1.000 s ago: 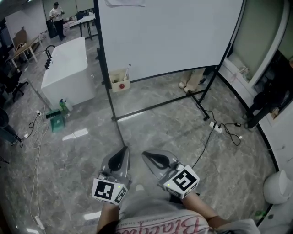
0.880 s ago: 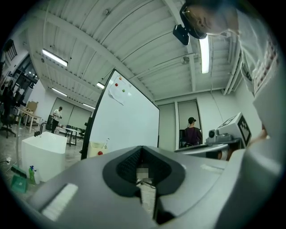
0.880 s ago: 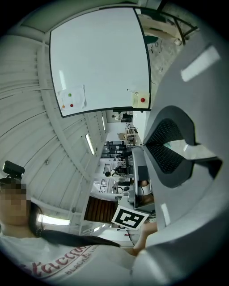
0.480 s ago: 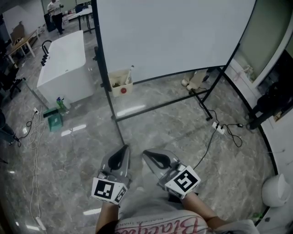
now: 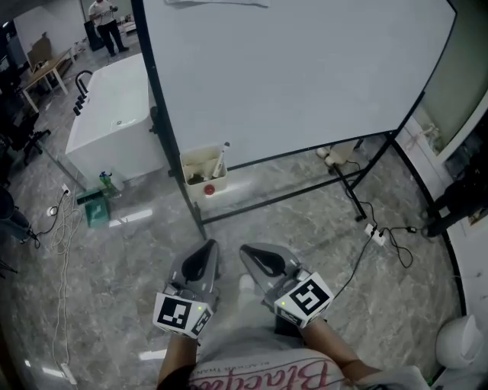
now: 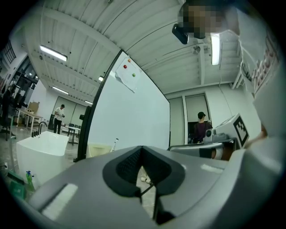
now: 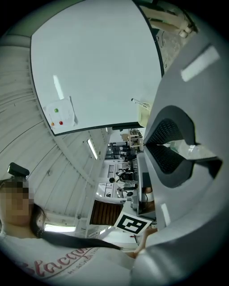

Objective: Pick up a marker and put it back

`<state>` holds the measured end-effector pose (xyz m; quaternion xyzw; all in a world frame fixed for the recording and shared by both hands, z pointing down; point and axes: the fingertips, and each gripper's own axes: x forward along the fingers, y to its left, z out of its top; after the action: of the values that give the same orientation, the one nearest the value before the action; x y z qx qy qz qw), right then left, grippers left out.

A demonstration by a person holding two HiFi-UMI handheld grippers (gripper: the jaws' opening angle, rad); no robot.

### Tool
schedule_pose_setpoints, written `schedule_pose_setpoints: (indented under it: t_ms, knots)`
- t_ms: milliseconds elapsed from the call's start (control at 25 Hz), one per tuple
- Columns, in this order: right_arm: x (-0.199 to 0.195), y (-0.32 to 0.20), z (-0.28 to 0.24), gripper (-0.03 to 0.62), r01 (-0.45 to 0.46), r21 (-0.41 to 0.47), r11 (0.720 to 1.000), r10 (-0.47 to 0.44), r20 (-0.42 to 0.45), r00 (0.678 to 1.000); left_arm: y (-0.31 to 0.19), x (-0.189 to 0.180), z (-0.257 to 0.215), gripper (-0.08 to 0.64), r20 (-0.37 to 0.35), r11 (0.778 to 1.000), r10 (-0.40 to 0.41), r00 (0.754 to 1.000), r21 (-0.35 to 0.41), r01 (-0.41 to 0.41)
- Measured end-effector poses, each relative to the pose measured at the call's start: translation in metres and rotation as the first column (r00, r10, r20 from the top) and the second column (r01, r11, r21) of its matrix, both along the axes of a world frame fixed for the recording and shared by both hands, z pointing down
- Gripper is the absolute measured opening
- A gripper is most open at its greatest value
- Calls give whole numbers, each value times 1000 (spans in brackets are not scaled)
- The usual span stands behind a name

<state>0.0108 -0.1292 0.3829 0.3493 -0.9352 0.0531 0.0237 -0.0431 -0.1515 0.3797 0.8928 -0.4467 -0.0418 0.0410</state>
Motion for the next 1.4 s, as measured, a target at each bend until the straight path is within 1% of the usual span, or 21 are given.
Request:
schedule_pose_setpoints:
  t_ms: [160, 360, 560, 760, 840, 1000, 1080, 1200, 1280, 1320, 1400]
  knots:
    - [6, -40, 0, 2, 3, -4, 1000, -3, -3, 1000, -35, 4, -4, -2, 8, 1000, -19, 1000, 10, 19]
    - [19, -91, -4, 2, -37, 2, 999, 37, 17, 999, -74, 6, -8, -2, 15, 998, -57, 998, 20, 57]
    - [16, -130, -4, 6, -35, 0, 999, 35, 25, 999, -109, 4, -10, -2, 23, 997, -73, 997, 29, 72]
    - [9, -166, 9, 106, -28, -57, 998, 30, 36, 999, -133, 3, -10, -2, 28, 996, -84, 996, 32, 83]
    - [4, -180, 15, 144, -28, -93, 995, 32, 39, 999, -139, 0, -10, -2, 28, 995, -91, 995, 32, 91]
    - [-4, -206, 28, 185, -58, -166, 984, 63, 28, 998, -150, -12, -11, -2, 33, 995, -101, 994, 28, 100]
    - [-7, -217, 32, 187, -76, -194, 978, 86, 41, 995, -155, -19, -11, -2, 36, 994, -102, 994, 28, 101]
    - [-13, -229, 33, 181, -77, -220, 973, 94, 69, 993, -163, -24, -14, -2, 49, 995, -98, 994, 37, 96]
    - [-17, -235, 34, 136, -76, -229, 970, 94, 70, 993, -167, -26, -17, -2, 51, 995, -95, 994, 47, 93]
    - [-18, -236, 34, 95, -74, -232, 970, 93, 68, 993, -169, -27, -17, -2, 49, 994, -95, 994, 49, 93]
    - [-21, -236, 35, 81, -69, -235, 969, 89, 75, 993, -170, -29, -18, -2, 44, 994, -93, 995, 52, 91]
